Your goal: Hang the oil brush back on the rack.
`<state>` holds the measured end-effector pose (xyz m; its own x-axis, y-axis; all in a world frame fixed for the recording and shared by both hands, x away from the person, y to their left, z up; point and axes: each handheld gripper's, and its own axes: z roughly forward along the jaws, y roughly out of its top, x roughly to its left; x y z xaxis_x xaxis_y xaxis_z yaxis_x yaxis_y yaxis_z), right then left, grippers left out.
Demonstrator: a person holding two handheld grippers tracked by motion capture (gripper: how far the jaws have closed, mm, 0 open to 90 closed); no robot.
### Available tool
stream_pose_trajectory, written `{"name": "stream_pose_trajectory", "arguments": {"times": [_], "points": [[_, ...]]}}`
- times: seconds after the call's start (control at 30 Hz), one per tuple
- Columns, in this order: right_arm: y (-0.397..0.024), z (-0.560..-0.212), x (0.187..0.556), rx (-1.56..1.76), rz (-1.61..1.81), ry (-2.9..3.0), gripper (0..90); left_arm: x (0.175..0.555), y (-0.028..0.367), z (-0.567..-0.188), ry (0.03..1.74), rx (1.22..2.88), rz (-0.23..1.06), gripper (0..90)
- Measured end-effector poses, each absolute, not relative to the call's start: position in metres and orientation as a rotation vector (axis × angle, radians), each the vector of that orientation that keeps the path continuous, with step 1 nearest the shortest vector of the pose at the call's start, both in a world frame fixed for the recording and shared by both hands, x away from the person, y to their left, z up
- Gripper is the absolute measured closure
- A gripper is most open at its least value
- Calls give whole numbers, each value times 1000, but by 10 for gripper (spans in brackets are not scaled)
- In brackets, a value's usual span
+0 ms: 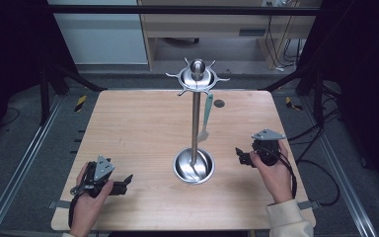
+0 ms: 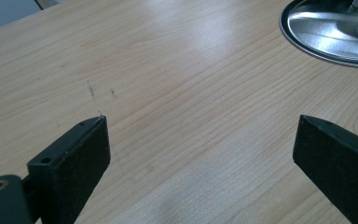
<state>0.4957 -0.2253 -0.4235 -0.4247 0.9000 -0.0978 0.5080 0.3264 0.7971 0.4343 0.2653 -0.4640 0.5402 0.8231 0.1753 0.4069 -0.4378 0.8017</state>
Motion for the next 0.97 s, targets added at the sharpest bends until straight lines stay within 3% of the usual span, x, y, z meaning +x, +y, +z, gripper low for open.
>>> {"name": "stream_pose_trajectory", "arguments": {"times": [0.97], "points": [[-202, -472, 507, 1277, 946, 2259, 109, 434, 264, -465, 983, 2065, 731, 35]]}}
